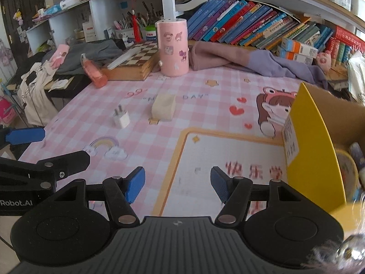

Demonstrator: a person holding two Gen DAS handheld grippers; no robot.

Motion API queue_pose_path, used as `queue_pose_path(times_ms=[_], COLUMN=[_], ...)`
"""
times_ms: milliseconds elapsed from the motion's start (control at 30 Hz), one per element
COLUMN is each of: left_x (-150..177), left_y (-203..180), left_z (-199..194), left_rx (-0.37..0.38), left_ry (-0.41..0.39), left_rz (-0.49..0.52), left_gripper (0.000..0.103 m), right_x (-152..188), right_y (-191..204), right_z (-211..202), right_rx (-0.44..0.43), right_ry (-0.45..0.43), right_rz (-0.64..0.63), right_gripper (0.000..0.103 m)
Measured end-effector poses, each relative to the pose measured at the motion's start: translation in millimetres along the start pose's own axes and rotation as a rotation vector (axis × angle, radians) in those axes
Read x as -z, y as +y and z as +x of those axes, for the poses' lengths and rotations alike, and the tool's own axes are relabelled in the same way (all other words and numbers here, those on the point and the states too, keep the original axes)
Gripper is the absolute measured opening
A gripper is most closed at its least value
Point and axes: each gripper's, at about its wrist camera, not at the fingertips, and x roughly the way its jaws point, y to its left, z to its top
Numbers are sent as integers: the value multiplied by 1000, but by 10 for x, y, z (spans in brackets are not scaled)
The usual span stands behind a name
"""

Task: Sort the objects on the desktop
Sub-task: 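Move the right tool toward the white block while the left tool approaches the white plug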

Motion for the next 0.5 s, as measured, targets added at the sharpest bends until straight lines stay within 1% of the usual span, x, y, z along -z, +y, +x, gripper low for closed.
queue_pose_path(times_ms=[100,200,500], left_x=[-74,-144,-223], left_y=[-7,9,203], left_z=[124,248,519], left_rx=[-10,-37,-109], left_ry=[0,5,48], left_rz=[11,12,-34], left_gripper=[96,96,96], right_x=[-120,-243,-624], right_y=[-66,-114,-99], right_z=[143,288,779], right_rx=[-4,-18,-65], right_ry=[2,7,18], right_rz=[2,9,-17], right_gripper=[61,61,61])
